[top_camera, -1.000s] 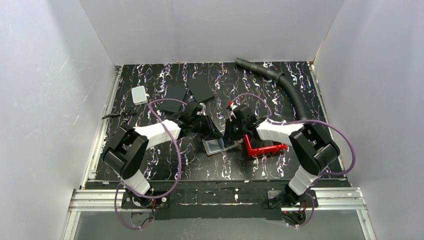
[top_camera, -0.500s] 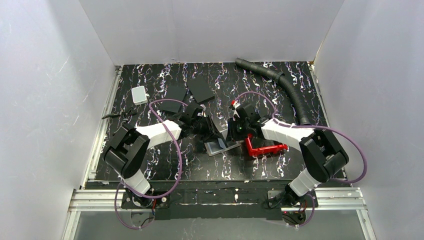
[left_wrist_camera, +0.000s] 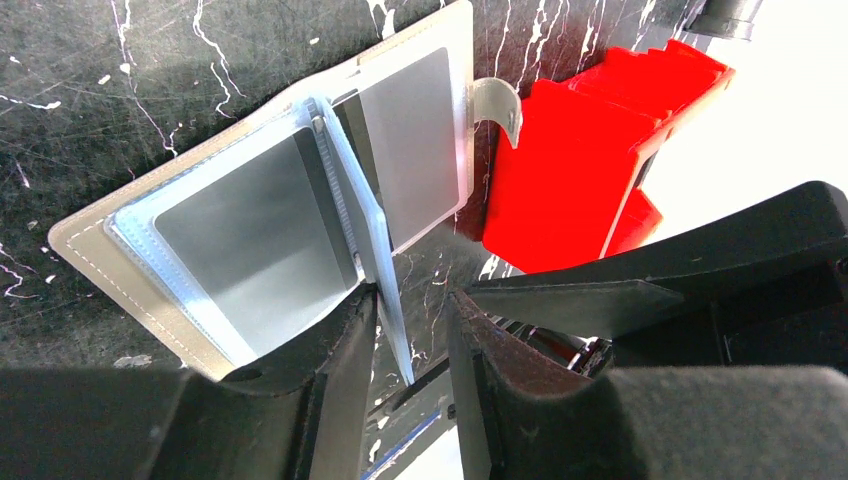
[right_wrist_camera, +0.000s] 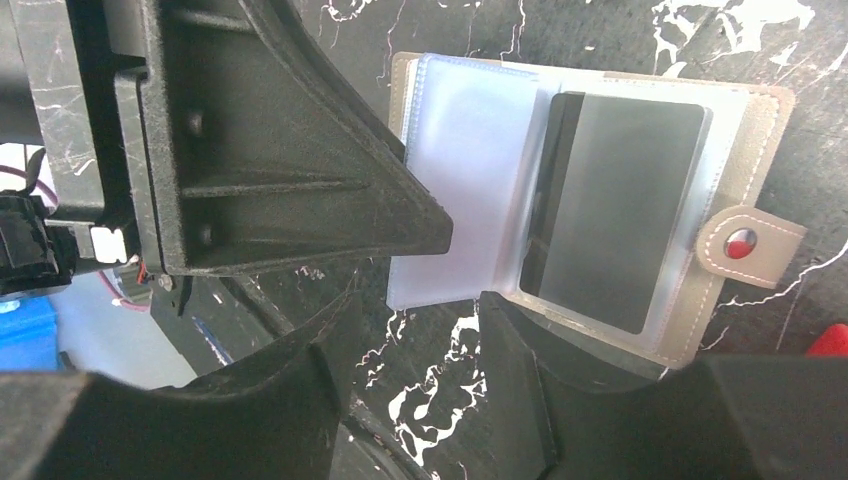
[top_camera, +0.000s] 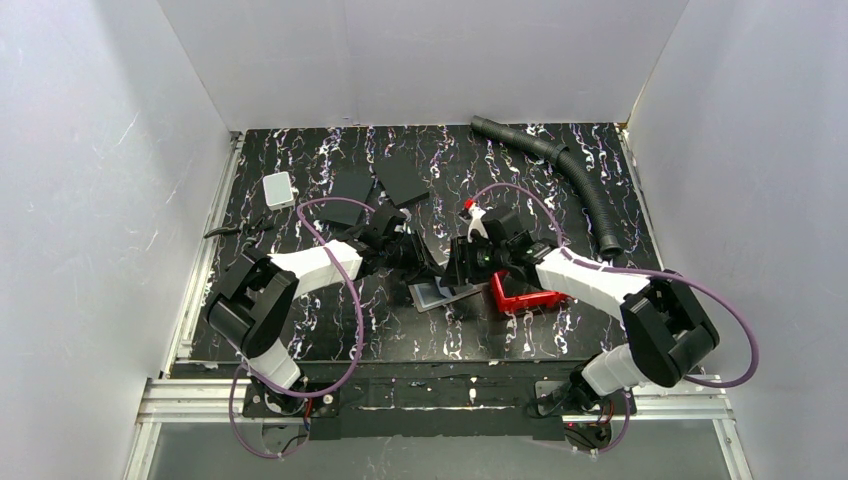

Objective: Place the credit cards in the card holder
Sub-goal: Turn over the card slot in the card holder.

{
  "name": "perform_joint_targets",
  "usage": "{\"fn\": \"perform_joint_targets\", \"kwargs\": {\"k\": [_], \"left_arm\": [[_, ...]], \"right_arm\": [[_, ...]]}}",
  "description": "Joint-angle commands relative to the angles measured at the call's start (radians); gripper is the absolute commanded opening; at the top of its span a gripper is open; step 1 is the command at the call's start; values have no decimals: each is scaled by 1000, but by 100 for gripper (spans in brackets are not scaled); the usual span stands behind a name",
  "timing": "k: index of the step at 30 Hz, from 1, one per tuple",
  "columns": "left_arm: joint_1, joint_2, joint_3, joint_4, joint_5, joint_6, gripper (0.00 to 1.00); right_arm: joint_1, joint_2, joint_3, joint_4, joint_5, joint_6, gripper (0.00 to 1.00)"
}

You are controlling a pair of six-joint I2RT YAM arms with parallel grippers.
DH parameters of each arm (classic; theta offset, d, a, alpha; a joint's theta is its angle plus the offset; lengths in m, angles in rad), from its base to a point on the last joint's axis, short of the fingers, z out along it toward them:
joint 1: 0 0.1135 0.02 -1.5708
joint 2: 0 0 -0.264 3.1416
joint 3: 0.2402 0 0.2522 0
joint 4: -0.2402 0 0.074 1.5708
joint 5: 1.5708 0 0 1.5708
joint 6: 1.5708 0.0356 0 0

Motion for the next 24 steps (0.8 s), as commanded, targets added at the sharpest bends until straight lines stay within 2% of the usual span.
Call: {"fn": "perform_joint_targets", "kwargs": {"k": [1, 5, 11, 14, 19, 24], "left_arm": [[-4, -45, -4, -12, -6, 10, 30], [-4, -45, 0, -13, -6, 9, 30], [-4, -45, 1, -13, -7, 4, 31], [-3, -45, 1, -13, -5, 1, 31], [-4, -42, 3, -12, -5, 1, 31], [-4, -42, 3, -12, -5, 1, 31]], "right_arm": [[16, 17, -5, 75, -32, 22, 56], [21, 34, 3, 90, -4, 18, 56], [24, 66, 8, 56, 11, 6, 44], [26, 84, 18, 39, 17, -3, 43], [46, 63, 17, 53, -2, 9, 50], [53, 53, 18, 34, 44, 0, 51]]}}
